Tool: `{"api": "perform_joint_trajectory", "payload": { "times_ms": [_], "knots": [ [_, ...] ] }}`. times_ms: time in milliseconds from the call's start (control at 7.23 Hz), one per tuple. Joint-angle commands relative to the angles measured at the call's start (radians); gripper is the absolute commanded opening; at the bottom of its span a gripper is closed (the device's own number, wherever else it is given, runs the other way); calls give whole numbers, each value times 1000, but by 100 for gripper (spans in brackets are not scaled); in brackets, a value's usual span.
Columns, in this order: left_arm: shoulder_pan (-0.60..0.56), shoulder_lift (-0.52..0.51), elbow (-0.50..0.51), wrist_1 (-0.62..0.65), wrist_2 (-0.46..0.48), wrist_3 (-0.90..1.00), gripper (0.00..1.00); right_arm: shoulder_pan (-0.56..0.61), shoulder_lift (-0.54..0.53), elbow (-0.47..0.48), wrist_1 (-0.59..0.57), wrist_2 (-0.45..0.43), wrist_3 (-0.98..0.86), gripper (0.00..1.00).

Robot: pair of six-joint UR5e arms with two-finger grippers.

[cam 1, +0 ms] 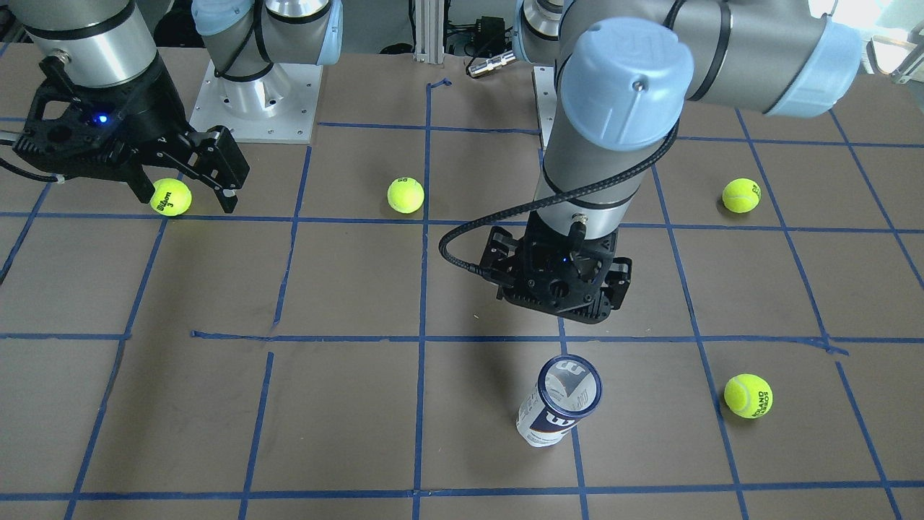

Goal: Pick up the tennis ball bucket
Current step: 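Open the left gripper and raise it away from the standing can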

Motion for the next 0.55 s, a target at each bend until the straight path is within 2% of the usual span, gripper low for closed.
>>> {"api": "perform_joint_trajectory", "payload": {
  "times_ms": [0, 138, 415],
  "knots": [
    [61, 81, -2, -76, -6, -2, 100, 0, 0, 0, 0, 0, 0, 100],
    [117, 114, -17, -91, -10, -2, 100, 0, 0, 0, 0, 0, 0, 100],
    [150, 197, -86, -127, -15, -64, 100, 0, 0, 0, 0, 0, 0, 100]
  ]
}}
